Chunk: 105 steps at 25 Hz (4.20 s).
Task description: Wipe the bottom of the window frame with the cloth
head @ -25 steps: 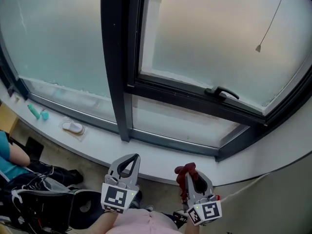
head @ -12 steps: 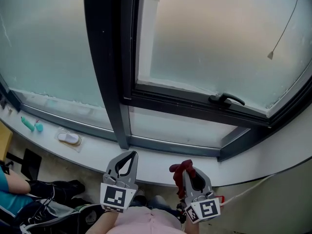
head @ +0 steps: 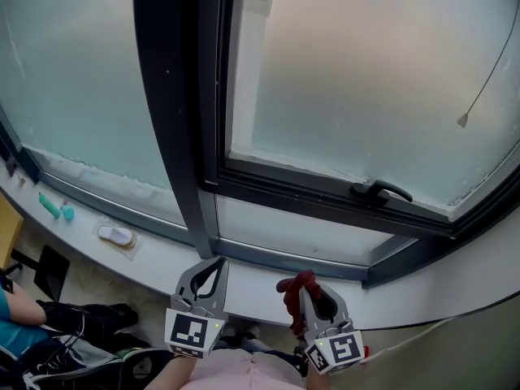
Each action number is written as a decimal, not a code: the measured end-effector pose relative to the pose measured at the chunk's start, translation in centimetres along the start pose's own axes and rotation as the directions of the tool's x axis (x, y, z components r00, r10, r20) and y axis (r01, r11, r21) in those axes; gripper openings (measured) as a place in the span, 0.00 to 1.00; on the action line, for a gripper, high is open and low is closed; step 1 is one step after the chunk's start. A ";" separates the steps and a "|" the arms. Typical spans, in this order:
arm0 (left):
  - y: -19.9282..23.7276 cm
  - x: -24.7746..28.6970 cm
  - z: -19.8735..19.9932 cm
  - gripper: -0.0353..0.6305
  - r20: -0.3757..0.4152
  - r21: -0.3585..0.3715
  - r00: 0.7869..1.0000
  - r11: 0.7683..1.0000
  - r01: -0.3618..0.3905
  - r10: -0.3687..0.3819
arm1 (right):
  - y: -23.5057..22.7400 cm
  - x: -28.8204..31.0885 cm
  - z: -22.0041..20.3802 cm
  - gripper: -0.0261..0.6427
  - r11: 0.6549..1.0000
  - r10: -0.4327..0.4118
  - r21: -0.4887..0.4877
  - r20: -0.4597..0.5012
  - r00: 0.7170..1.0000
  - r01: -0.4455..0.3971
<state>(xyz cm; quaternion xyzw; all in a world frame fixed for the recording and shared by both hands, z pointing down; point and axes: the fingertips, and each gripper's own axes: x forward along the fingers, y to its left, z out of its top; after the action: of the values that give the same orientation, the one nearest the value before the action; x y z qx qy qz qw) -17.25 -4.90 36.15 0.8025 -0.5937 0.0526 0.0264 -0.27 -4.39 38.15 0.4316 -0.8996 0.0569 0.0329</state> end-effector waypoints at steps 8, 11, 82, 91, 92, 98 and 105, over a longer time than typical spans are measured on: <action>-2.1 2.4 1.4 0.05 0.088 0.032 0.996 0.999 0.001 -0.004 | -2.3 0.7 -0.1 0.11 0.998 0.066 -0.019 -0.019 0.998 -0.066; -2.5 2.5 0.5 0.05 0.066 0.002 0.998 1.000 -0.003 0.003 | -2.5 0.8 -0.3 0.11 0.997 0.078 -0.021 -0.026 0.997 -0.078; 6.5 5.9 4.9 0.05 0.158 0.006 0.984 0.997 0.078 -0.078 | -1.6 28.7 7.7 0.11 0.946 -0.054 -0.313 -0.407 0.912 -0.084; 6.1 5.4 3.3 0.05 0.075 0.002 0.993 0.995 0.095 -0.095 | -3.2 27.7 7.6 0.11 0.954 -0.079 -0.296 -0.388 0.918 -0.043; 6.0 5.3 3.3 0.05 0.077 -0.011 0.993 0.996 0.091 -0.090 | -3.4 27.5 7.6 0.11 0.953 -0.083 -0.299 -0.392 0.916 -0.041; 5.2 5.2 3.6 0.05 0.082 -0.004 0.993 0.996 0.085 -0.085 | -3.4 27.2 7.8 0.11 0.951 -0.053 -0.302 -0.380 0.924 -0.070; 3.7 6.2 4.1 0.05 0.083 0.009 0.992 0.995 0.097 -0.097 | -4.3 26.6 7.7 0.11 0.960 -0.030 -0.271 -0.365 0.931 -0.076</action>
<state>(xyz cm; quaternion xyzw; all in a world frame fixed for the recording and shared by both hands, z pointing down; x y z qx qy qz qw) -18.75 -12.27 32.72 0.8319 -0.5546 0.0190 0.0022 -13.64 -28.57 33.71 0.3938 -0.8817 0.0087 0.2596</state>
